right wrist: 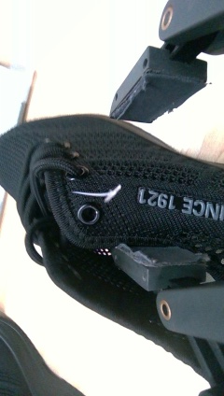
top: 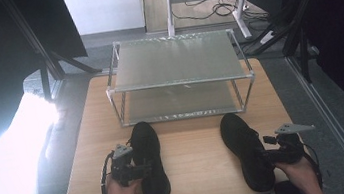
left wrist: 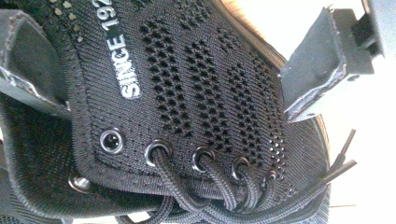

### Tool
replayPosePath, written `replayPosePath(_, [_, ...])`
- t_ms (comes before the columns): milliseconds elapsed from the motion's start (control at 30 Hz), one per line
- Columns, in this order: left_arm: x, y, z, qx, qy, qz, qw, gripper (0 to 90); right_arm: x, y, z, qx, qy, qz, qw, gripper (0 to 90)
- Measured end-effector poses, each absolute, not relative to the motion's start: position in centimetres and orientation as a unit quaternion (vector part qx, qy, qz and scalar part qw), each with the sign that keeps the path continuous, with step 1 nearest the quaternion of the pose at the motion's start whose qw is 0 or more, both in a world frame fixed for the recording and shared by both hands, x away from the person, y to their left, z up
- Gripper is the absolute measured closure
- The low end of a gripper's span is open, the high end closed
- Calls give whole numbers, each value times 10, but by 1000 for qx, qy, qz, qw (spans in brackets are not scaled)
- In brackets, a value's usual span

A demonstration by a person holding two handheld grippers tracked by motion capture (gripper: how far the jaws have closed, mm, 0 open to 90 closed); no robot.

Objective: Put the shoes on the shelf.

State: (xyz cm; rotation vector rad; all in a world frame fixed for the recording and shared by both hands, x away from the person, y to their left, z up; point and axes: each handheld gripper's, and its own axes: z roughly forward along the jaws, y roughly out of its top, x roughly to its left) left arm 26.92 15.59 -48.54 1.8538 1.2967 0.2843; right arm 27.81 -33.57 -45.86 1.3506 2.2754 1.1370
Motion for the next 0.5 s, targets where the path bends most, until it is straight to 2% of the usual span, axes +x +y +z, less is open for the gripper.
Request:
replayPosePath(167, [272,152,-486,740,517,121,412,32,284,-331,-465,463,787,391,116,367])
replayPosePath(300, [277,146,-485,748,522,140,386,55,291,-328,-471,464,789,387,114,372])
replayPosePath(400, [279,141,-484,753,526,157,364,95,295,-326,-473,464,792,381,115,381])
replayPosePath(500, [277,138,-483,757,530,172,342,158,296,-325,-474,470,792,373,119,443])
